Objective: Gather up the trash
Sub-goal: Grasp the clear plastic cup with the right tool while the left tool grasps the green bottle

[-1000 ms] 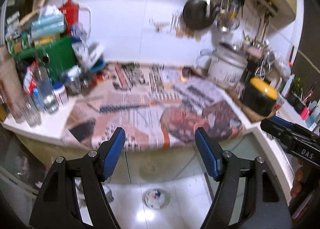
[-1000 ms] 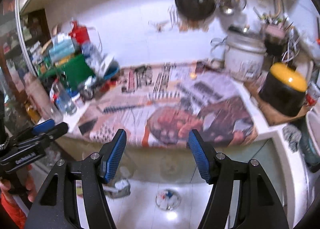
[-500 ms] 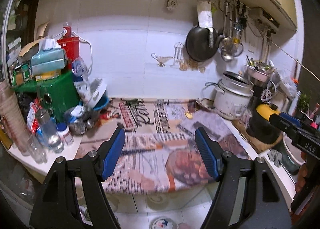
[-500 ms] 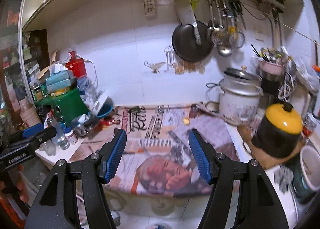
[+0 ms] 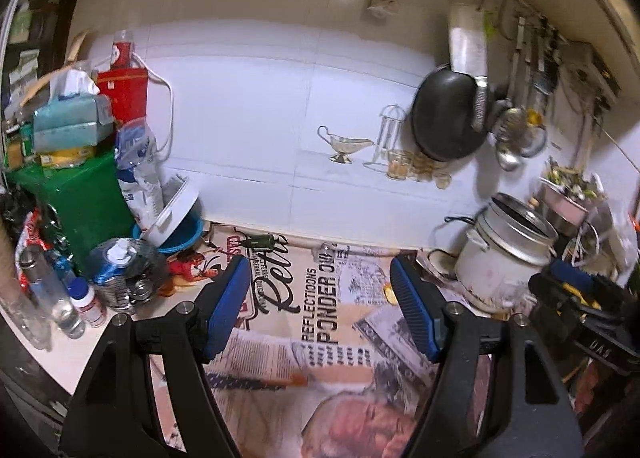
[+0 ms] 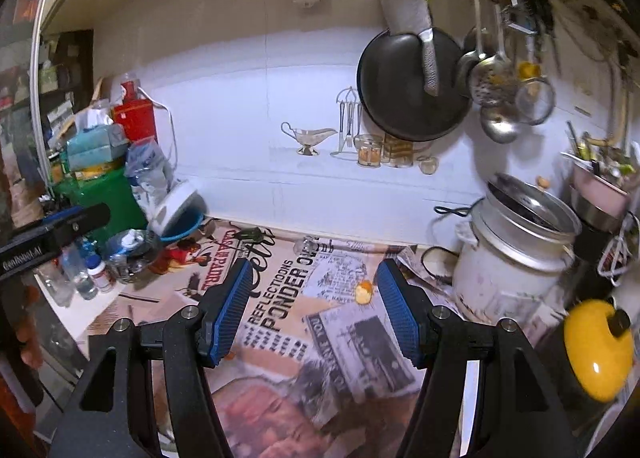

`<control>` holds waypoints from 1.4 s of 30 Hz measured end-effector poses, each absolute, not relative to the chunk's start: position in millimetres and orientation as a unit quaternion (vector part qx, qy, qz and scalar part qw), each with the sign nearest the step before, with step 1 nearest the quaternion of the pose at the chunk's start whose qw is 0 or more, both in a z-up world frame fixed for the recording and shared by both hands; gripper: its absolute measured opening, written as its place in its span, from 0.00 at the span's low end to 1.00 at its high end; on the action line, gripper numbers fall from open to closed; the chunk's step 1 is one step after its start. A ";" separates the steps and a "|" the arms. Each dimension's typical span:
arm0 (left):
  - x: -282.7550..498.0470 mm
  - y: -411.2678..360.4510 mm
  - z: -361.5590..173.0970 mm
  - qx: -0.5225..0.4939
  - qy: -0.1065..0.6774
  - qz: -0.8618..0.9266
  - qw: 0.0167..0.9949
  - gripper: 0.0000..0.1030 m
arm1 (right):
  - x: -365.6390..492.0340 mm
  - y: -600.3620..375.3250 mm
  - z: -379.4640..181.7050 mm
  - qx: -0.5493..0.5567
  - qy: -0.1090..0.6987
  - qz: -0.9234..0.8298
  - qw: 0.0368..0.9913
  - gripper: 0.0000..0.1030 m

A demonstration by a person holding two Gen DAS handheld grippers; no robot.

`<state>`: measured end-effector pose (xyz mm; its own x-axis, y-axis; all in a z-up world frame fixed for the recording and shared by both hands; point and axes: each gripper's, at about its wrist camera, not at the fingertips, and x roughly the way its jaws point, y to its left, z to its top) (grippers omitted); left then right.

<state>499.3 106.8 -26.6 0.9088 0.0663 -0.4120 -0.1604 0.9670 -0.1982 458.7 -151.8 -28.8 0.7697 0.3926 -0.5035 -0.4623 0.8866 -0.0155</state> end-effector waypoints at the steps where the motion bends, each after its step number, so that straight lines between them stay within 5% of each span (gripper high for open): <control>1: 509.5 109.6 -27.3 -0.114 0.209 0.061 0.969 0.69 | 468.1 -148.8 -30.7 -0.068 0.256 0.231 0.936 0.60; 7: 569.5 141.2 -39.5 -0.101 0.221 0.081 0.967 0.70 | 521.9 -128.0 -47.0 -0.049 0.280 0.239 0.928 0.75; 12: 624.2 180.7 -60.4 -0.098 0.231 0.062 0.966 0.90 | 568.3 -90.4 -74.1 -0.038 0.317 0.219 0.922 0.77; 34: 848.1 286.3 -248.5 -0.116 0.386 0.021 0.915 0.89 | 788.1 20.4 -285.0 0.033 0.499 0.155 0.852 0.77; 36: 859.5 290.4 -259.4 -0.122 0.393 0.020 0.911 0.84 | 795.0 24.0 -295.8 0.034 0.507 0.154 0.847 0.74; 40: 880.7 292.9 -273.5 -0.131 0.402 0.015 0.906 0.80 | 798.2 24.7 -307.0 0.037 0.519 0.155 0.840 0.46; 42: 889.3 290.8 -278.0 -0.131 0.404 0.015 0.905 0.79 | 794.4 22.7 -305.0 0.035 0.516 0.153 0.842 0.46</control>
<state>889.3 290.8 -278.0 0.6739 -0.0784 -0.7347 -0.1323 0.9655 -0.2244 794.4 22.7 -305.0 0.4216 0.2935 -0.8580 -0.2214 0.9508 0.2165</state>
